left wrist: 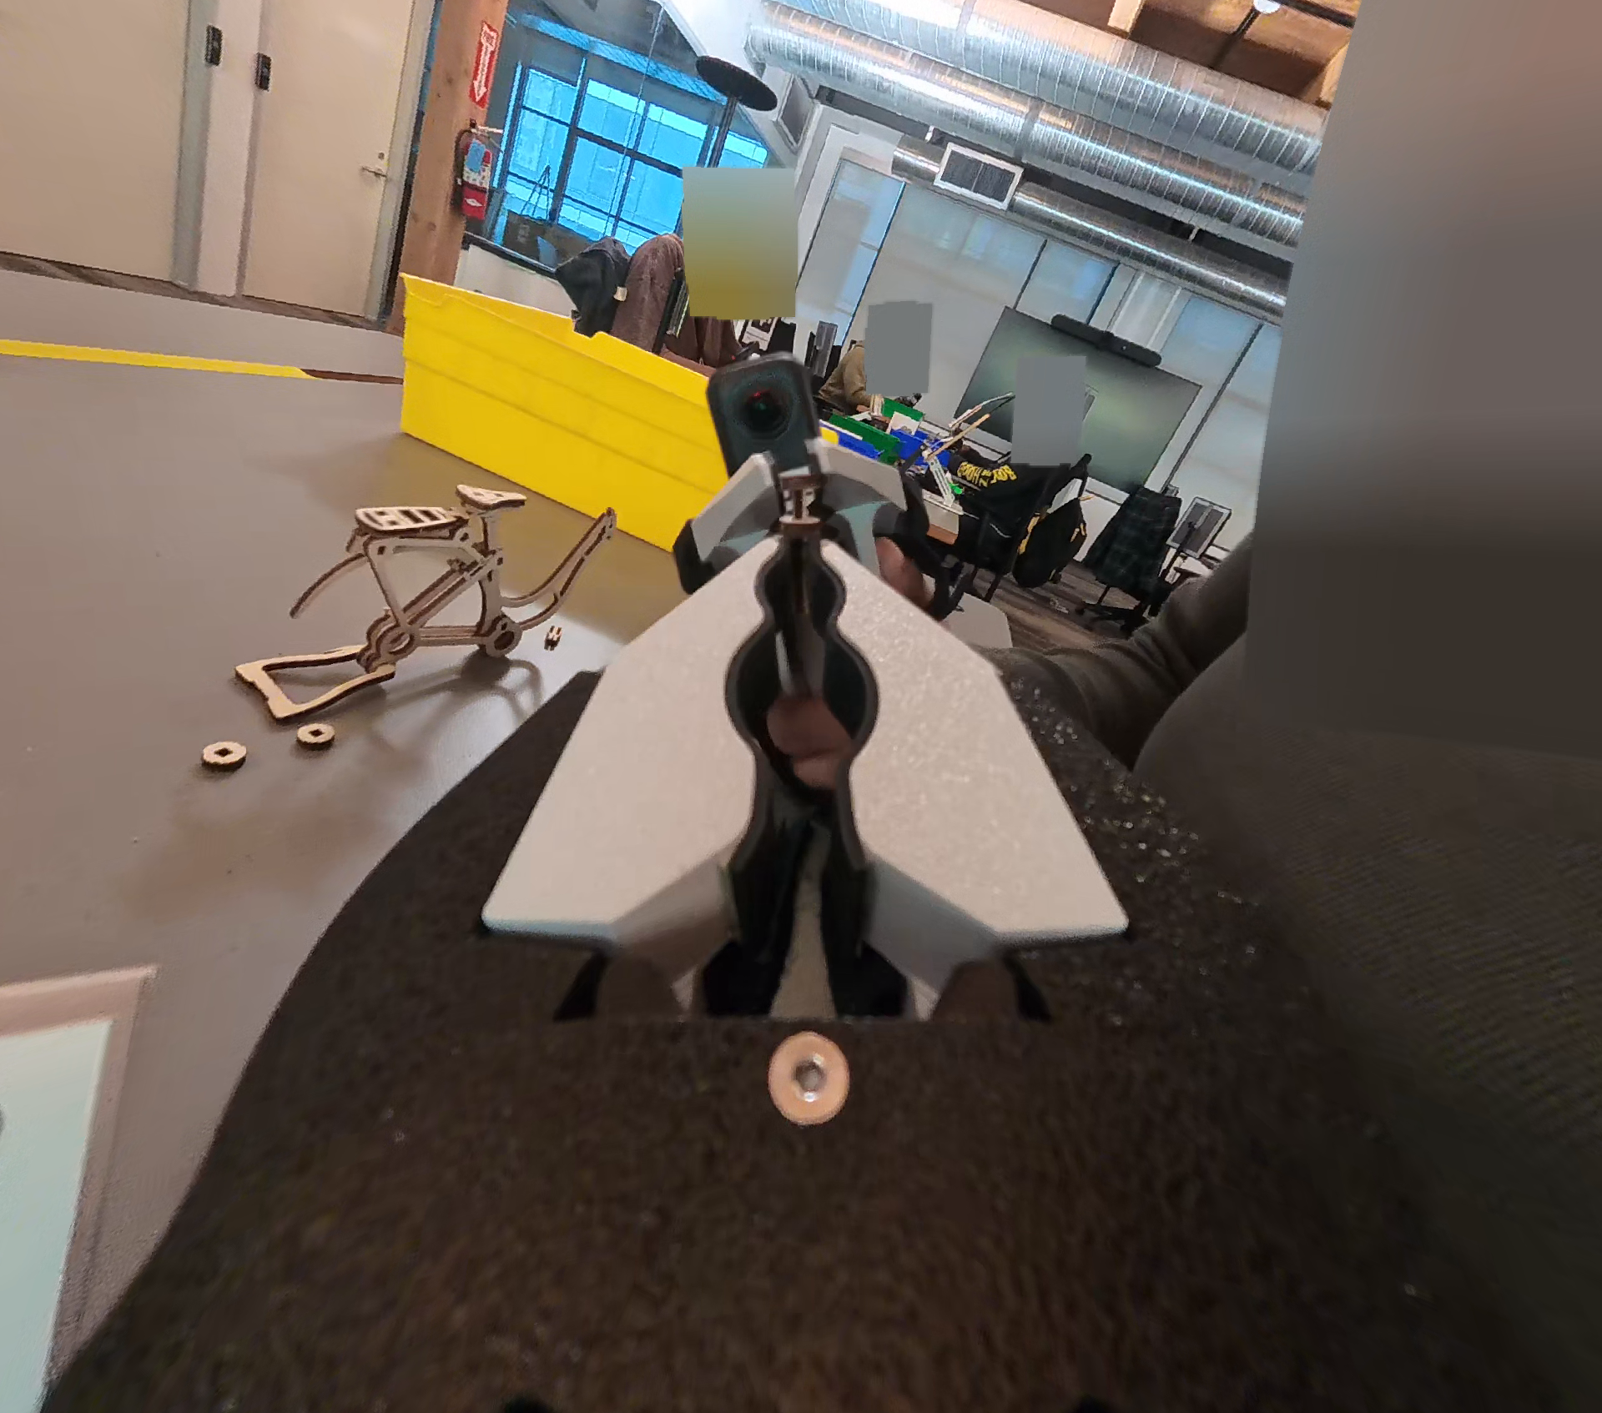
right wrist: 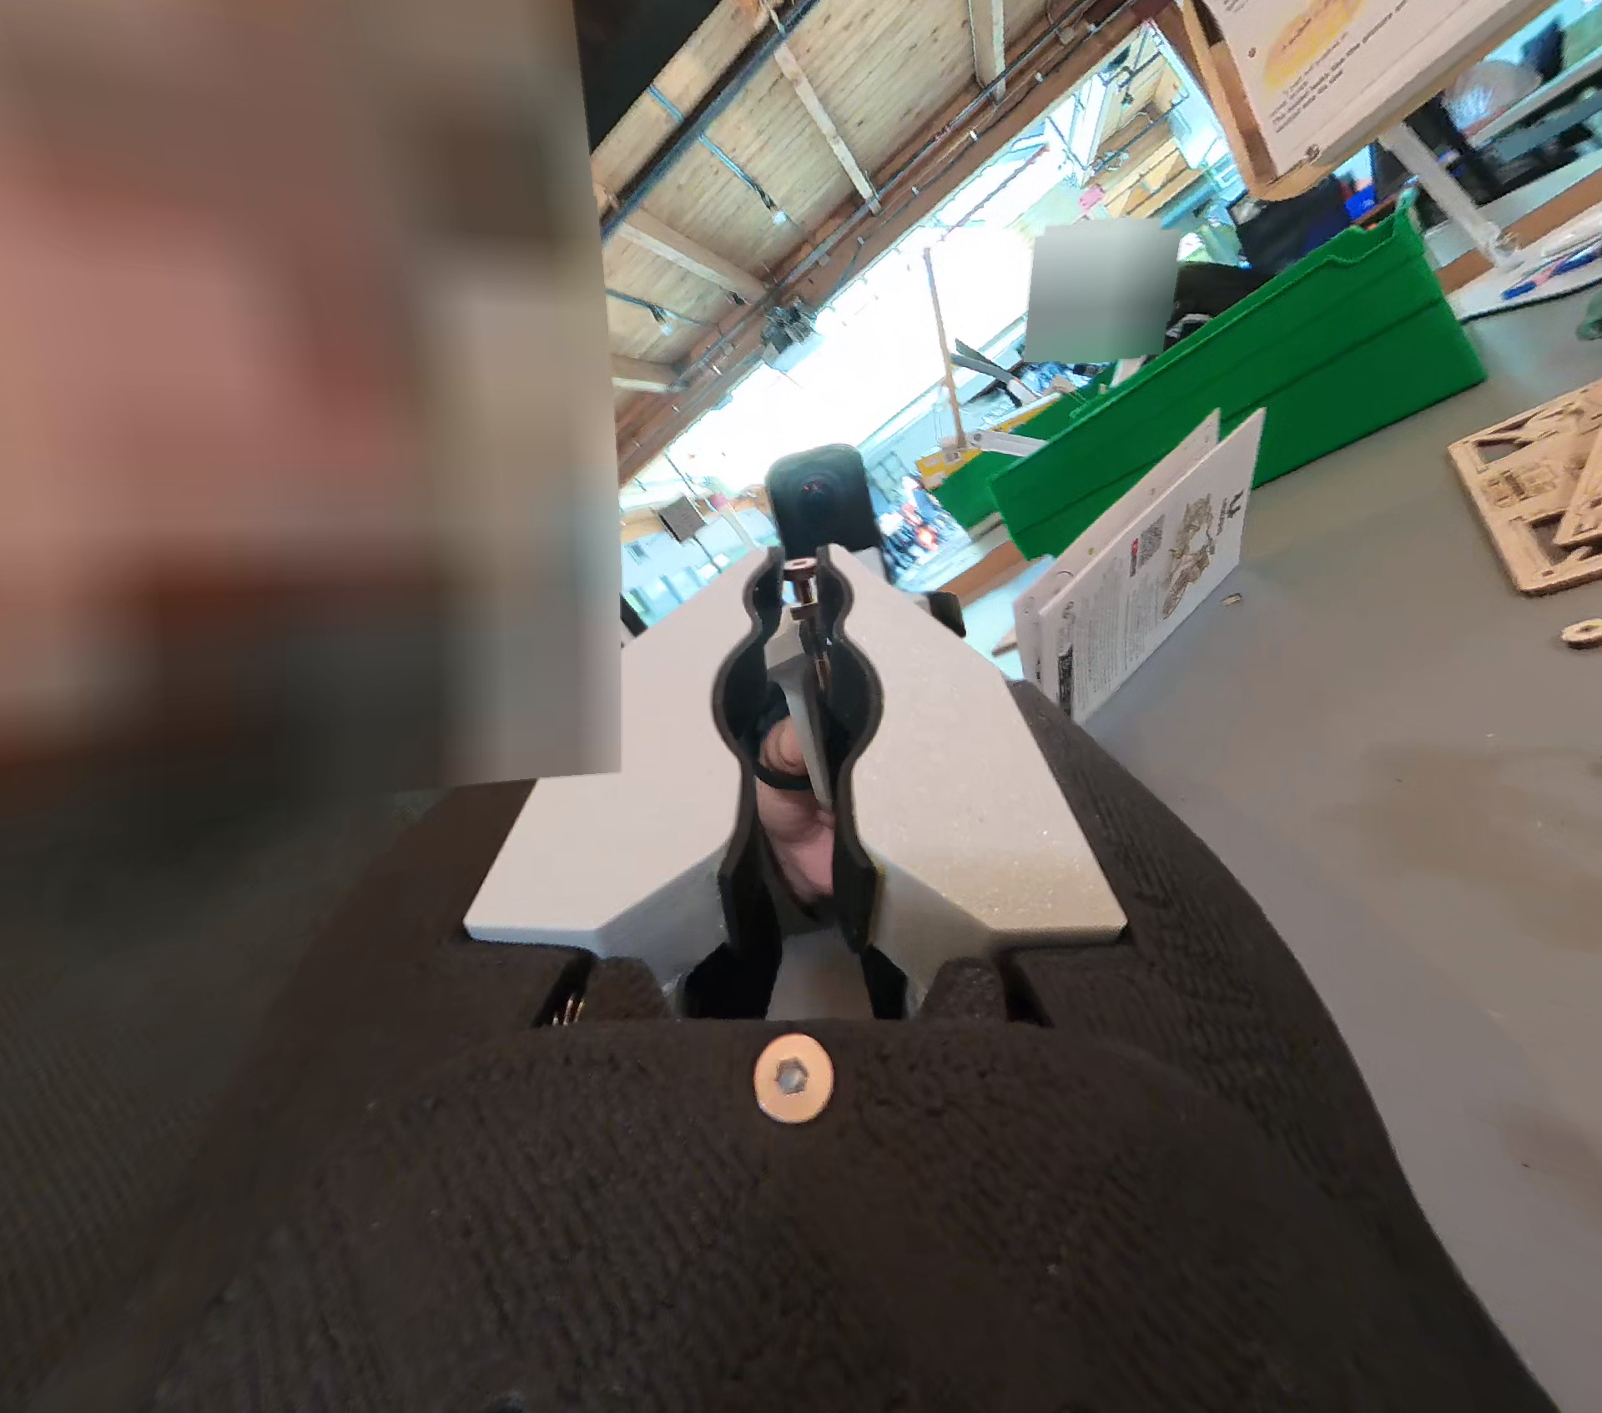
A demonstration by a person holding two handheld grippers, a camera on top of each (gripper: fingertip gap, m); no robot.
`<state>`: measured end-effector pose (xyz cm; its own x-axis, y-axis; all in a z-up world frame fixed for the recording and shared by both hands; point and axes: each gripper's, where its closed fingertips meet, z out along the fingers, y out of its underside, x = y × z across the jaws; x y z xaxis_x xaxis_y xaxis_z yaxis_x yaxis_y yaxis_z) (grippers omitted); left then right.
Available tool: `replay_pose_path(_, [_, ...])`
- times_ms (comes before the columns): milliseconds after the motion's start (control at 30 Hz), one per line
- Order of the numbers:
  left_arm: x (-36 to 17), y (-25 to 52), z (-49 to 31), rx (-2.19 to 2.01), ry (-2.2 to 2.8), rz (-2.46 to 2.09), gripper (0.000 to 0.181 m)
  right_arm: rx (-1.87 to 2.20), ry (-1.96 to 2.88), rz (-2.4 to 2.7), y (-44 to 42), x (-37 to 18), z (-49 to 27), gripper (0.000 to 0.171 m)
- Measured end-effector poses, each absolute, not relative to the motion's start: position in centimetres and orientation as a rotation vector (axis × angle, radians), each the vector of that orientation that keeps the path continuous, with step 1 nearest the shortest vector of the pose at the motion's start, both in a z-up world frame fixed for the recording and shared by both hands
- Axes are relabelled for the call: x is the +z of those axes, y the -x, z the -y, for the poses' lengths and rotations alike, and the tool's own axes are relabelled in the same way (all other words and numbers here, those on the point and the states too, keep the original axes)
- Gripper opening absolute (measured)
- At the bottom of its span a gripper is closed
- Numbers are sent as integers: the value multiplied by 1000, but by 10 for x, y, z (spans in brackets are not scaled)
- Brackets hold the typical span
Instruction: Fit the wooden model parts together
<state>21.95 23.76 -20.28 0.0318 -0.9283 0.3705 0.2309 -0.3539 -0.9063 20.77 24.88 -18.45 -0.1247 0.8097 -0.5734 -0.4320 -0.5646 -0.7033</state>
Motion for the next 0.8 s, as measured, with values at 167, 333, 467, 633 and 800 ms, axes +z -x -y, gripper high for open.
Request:
replay_pose_path(167, [-204, -221, -232, -1498, 1325, -823, 0, 1663, 1270, 600, -209, -185, -242, 6])
replay_pose_path(333, [-208, -224, -231, -1511, 1362, -849, 0, 1629, 1305, 665, -212, -191, -241, 6])
replay_pose_path(467, [-211, -228, -227, -1497, 1373, -894, 0, 1617, 1336, 745, -214, -194, -236, 6])
replay_pose_path(633, [-214, -231, -223, -1510, 1389, -935, 0, 1557, 1356, 826, -216, -197, -231, 6])
replay_pose_path(800, [-218, -236, -217, -1499, 1397, -1000, 0, 1528, 1390, 919, -221, -201, -225, 6])
